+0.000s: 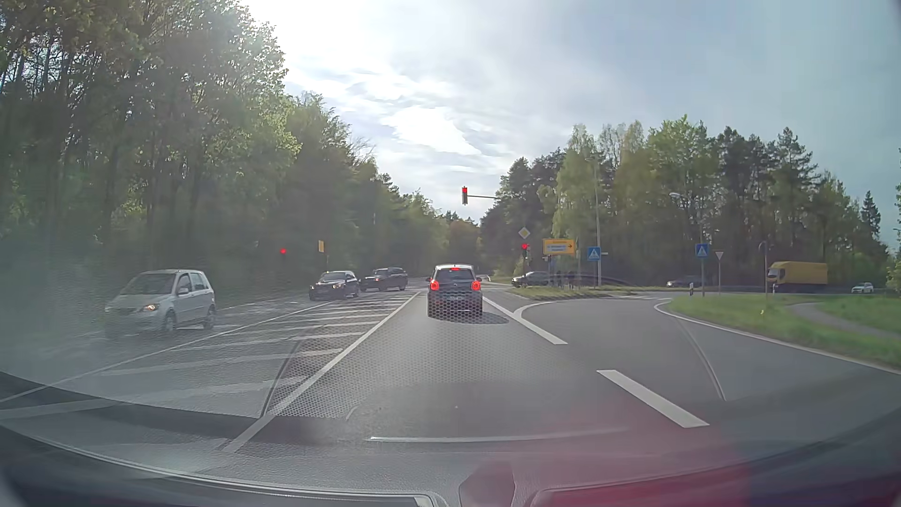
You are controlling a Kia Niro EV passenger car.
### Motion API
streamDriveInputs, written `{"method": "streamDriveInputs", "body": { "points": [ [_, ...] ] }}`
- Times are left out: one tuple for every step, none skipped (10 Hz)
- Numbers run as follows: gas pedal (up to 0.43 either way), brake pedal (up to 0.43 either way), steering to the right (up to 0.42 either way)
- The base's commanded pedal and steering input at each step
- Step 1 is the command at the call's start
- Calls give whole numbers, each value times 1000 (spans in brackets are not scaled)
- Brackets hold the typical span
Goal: Follow the waypoints while adhering to traffic rules and regulations
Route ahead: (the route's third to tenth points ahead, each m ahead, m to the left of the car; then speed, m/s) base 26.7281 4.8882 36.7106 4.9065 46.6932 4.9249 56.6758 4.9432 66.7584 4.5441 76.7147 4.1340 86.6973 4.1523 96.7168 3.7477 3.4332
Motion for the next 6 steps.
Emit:
{"method": "streamDriveInputs", "body": {
  "points": [
    [0,12,-3],
    [0,12,-3],
    [0,6,-3],
    [0,0,-1],
    [0,0,0],
    [0,0,1]
  ]
}}
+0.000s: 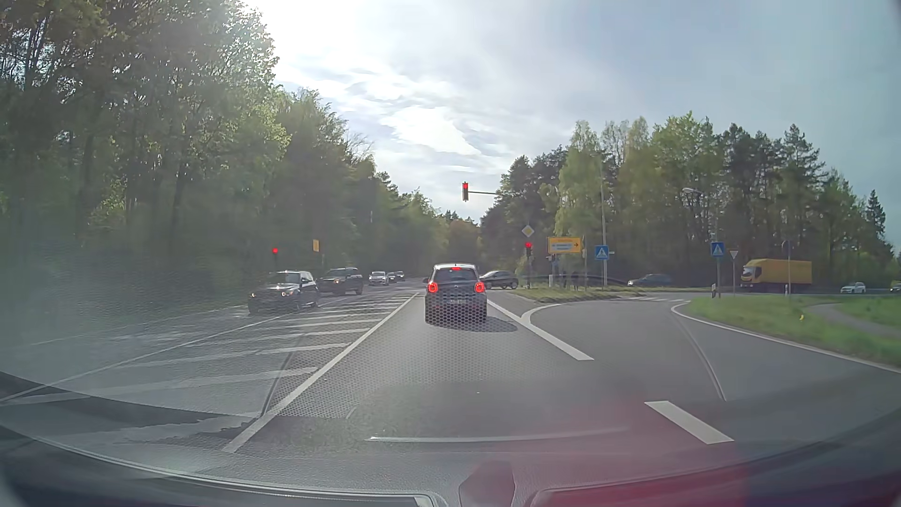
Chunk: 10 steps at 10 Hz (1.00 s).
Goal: Follow the waypoints while adhering to traffic rules and regulations
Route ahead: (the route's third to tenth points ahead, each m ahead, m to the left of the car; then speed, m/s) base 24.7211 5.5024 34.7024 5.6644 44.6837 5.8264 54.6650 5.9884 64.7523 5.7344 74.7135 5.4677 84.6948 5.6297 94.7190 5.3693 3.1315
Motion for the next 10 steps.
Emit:
{"method": "streamDriveInputs", "body": {
  "points": [
    [0,0,2],
    [0,0,2],
    [0,0,2],
    [0,0,2],
    [0,12,2],
    [0,12,2],
    [0,12,2],
    [0,12,2],
    [0,24,2],
    [0,43,2]
  ]
}}
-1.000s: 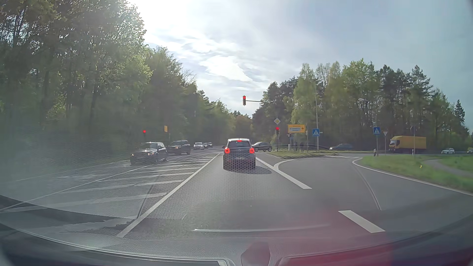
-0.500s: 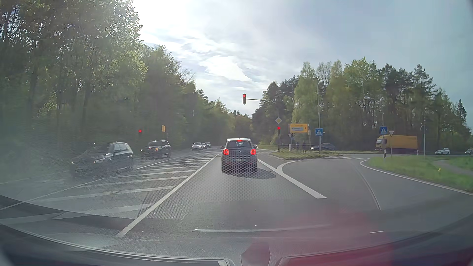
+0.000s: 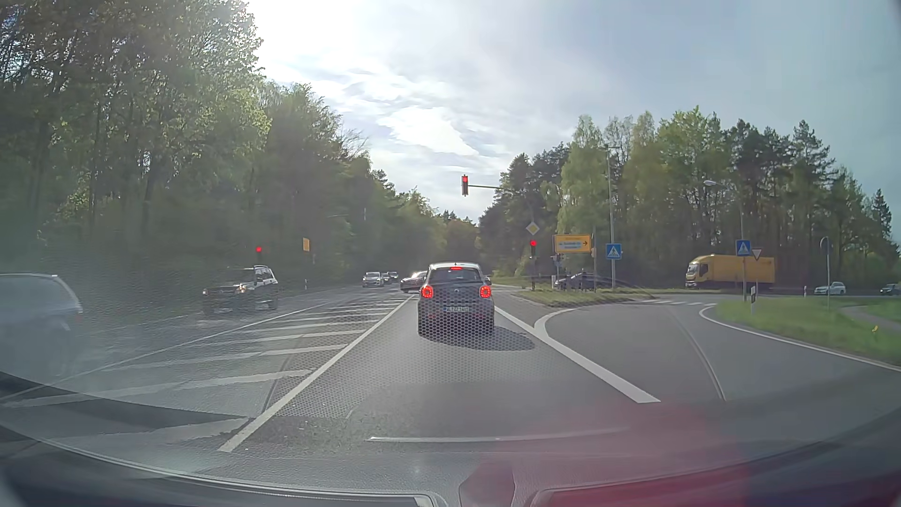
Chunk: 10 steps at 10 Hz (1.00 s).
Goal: Follow the waypoints while adhering to traffic rules and regulations
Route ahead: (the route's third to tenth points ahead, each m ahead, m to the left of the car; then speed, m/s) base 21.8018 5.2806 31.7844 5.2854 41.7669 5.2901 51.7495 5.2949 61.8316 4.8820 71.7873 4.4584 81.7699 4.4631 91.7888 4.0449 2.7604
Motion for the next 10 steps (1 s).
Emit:
{"method": "streamDriveInputs", "body": {
  "points": [
    [0,55,2],
    [0,61,2],
    [0,67,2],
    [0,85,2],
    [0,104,2],
    [0,128,2],
    [0,152,1],
    [0,165,0],
    [0,171,0],
    [0,177,-1]
  ]
}}
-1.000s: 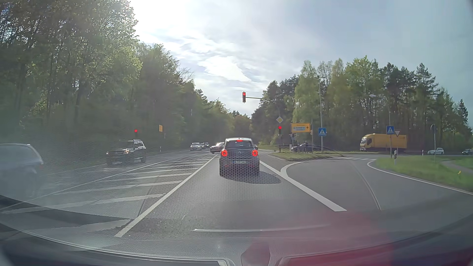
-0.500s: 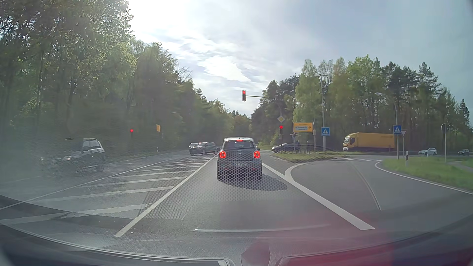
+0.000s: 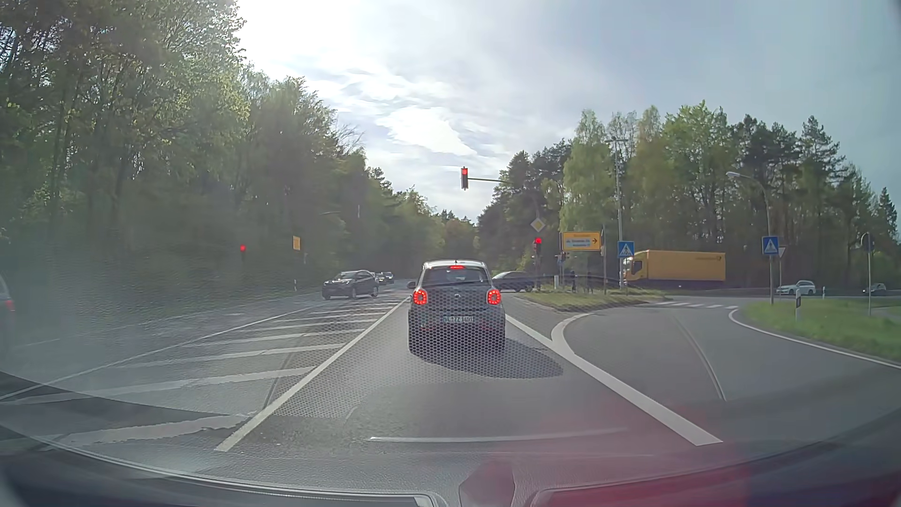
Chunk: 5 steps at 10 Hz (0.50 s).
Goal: Follow the waypoints while adhering to traffic rules and regulations
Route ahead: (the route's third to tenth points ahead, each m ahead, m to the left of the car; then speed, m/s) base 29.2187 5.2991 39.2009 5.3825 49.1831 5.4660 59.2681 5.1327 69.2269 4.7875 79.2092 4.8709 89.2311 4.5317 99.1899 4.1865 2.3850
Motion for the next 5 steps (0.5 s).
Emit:
{"method": "streamDriveInputs", "body": {
  "points": [
    [0,177,-1],
    [0,177,-1],
    [0,177,-1],
    [0,177,-1],
    [0,177,-2]
  ]
}}
